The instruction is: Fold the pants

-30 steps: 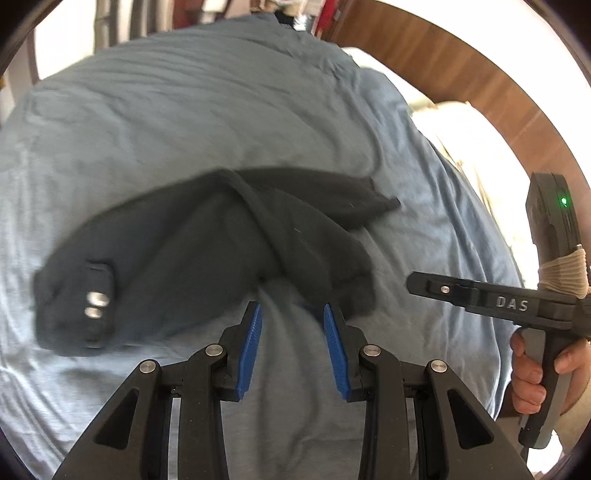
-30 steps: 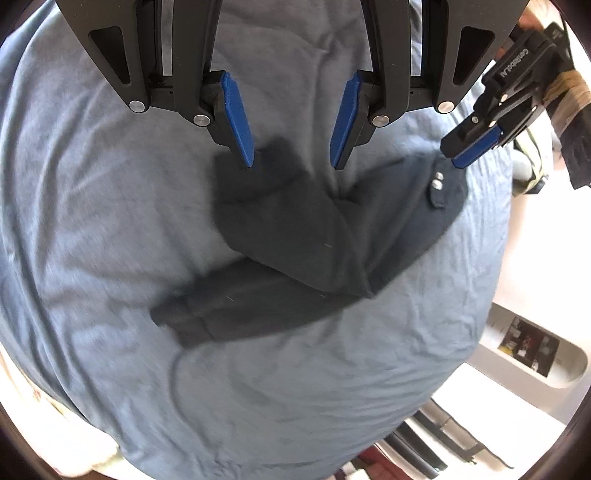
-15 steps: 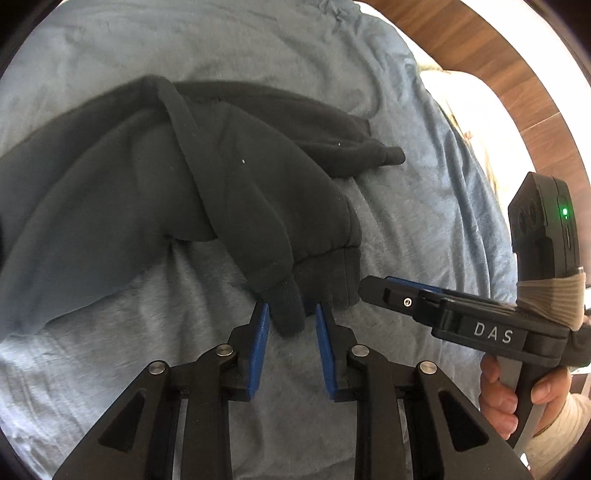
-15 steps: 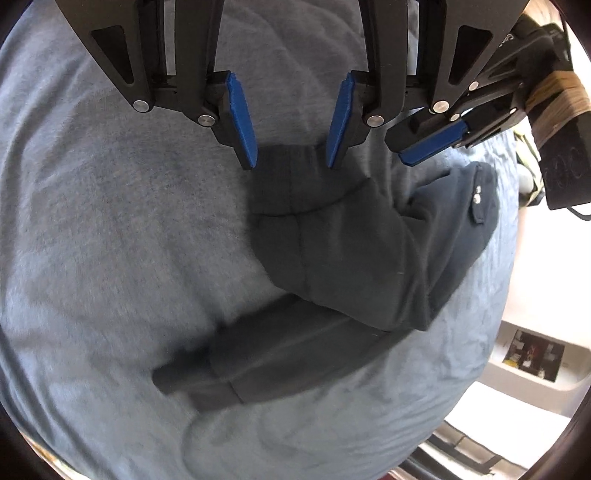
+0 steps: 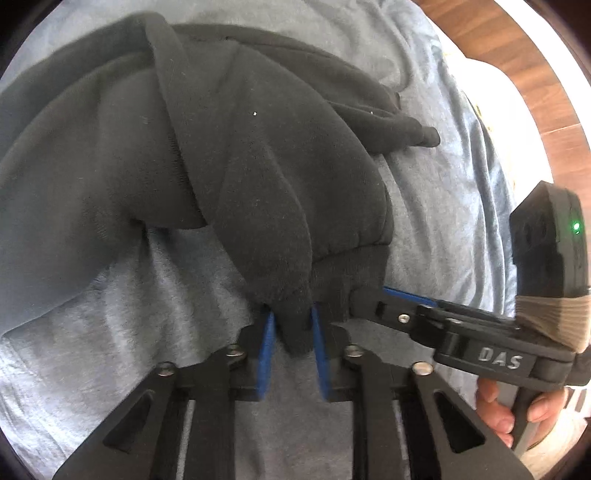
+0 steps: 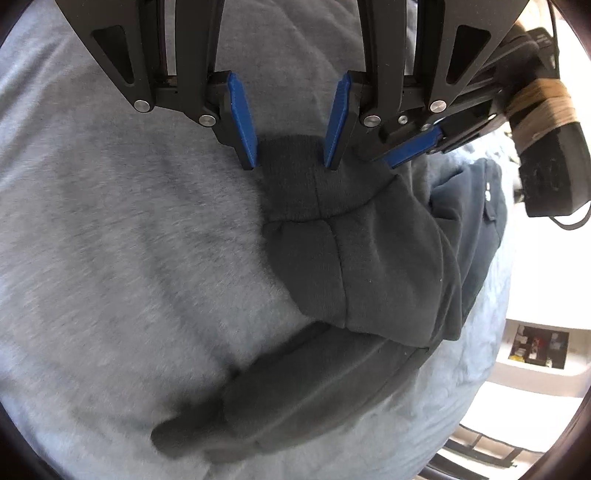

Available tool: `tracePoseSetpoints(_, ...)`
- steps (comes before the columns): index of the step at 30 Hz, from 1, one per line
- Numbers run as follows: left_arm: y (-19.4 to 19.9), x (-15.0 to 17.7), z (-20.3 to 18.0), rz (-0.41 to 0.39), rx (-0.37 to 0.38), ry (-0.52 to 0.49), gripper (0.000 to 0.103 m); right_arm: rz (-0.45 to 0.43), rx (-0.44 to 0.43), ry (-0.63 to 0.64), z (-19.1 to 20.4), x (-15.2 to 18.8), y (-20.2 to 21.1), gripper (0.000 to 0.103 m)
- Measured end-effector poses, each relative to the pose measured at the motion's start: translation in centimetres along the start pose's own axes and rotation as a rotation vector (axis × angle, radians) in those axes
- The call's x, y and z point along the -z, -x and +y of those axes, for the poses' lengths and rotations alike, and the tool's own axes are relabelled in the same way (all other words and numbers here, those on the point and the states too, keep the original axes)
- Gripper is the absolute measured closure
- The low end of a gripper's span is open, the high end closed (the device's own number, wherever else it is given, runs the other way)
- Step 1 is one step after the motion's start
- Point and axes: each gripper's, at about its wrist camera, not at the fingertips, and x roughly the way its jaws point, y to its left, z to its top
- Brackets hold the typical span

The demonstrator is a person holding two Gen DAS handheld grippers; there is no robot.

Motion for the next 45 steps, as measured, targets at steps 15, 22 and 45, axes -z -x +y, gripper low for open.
tracePoseSetpoints(15, 10.2, -3.8, -7.3, -0.244, 0.055, -0.204, 0.096, -0.228, -0.169, -0.096, 1.3, 0.0, 9.6, 0.09)
tracePoseSetpoints(22, 9.5, -9.6, -9.1, -0.248, 0.066, -0.31, 0.096, -0.321, -0.21, -0.175, 0.2, -3.5, 12.3, 0.09)
tracePoseSetpoints(45, 1.0, -17.9, -12.5, -0.075, 0.04, -0.464, 0.071, -0.38, -0.122, -0.473, -7.6, -10.5, 8.8, 0.071)
